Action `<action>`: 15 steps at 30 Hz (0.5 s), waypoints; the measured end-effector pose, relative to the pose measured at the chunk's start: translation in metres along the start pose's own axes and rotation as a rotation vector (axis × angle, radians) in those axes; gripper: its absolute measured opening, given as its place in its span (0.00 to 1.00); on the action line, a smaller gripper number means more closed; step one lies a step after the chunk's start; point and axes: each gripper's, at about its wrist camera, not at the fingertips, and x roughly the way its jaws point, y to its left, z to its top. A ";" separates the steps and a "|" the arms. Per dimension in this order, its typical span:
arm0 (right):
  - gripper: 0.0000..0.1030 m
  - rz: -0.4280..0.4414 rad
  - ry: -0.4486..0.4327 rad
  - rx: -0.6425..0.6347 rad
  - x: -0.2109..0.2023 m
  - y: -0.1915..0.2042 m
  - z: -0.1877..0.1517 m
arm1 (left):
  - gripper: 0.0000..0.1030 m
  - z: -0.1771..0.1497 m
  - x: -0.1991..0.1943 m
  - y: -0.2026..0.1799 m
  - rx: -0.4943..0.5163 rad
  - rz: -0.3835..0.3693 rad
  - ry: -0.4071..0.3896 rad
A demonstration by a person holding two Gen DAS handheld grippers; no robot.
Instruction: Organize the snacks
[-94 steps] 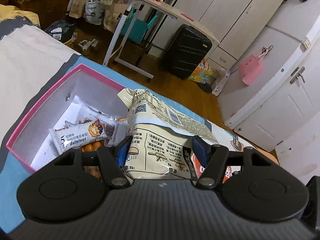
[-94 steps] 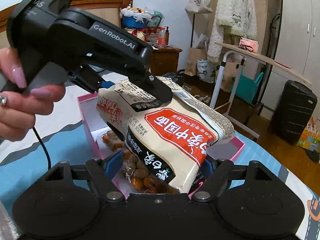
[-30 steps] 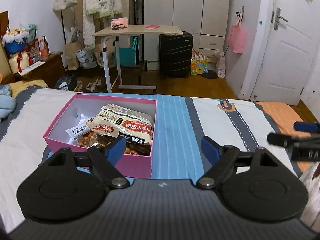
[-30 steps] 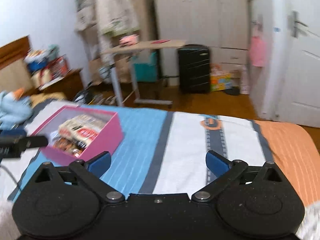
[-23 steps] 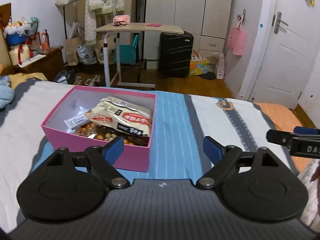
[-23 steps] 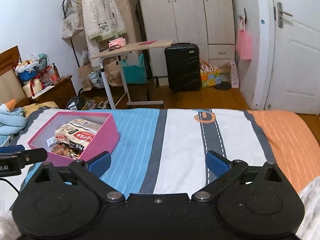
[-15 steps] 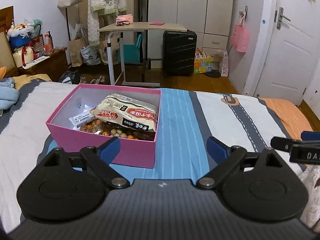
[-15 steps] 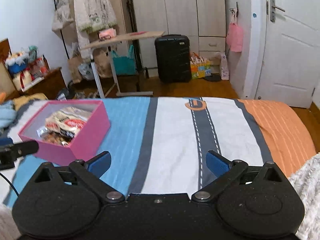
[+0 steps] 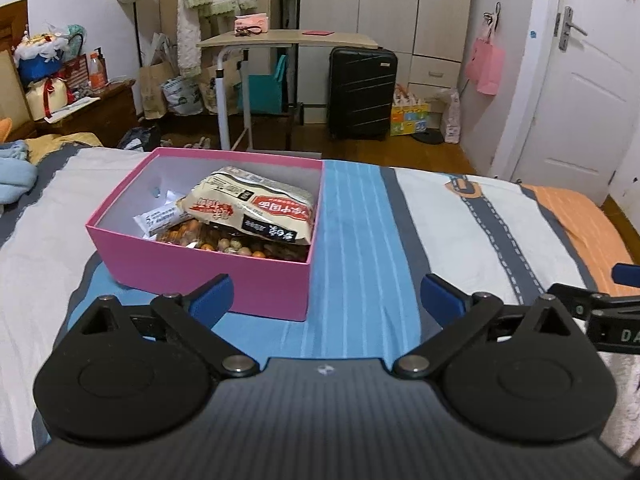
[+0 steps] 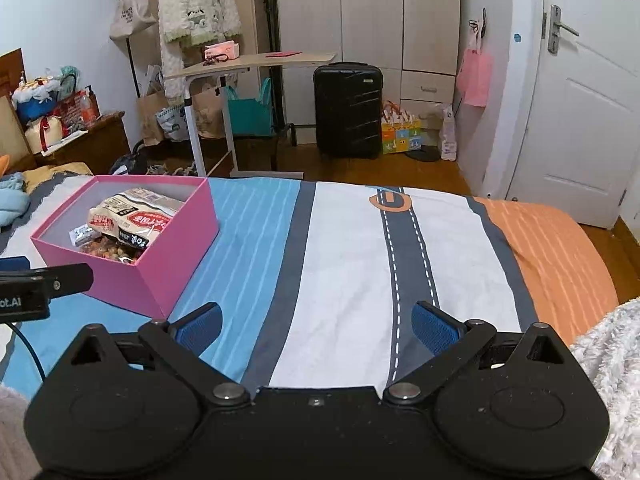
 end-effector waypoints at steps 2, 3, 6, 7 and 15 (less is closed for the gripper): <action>0.99 -0.001 0.005 0.002 0.001 0.000 0.000 | 0.98 -0.002 -0.001 -0.002 0.022 0.014 -0.019; 0.99 -0.004 0.012 0.000 0.002 0.001 0.001 | 0.98 -0.002 -0.002 -0.003 0.040 0.020 -0.023; 0.99 -0.019 0.021 -0.001 0.004 0.002 0.001 | 0.98 -0.002 -0.001 -0.008 0.073 0.042 -0.019; 0.99 -0.028 0.020 -0.004 0.005 0.003 0.000 | 0.98 -0.002 -0.001 -0.009 0.077 0.043 -0.016; 0.99 -0.057 0.029 -0.013 0.005 0.006 -0.002 | 0.98 -0.002 0.003 -0.013 0.083 0.063 0.002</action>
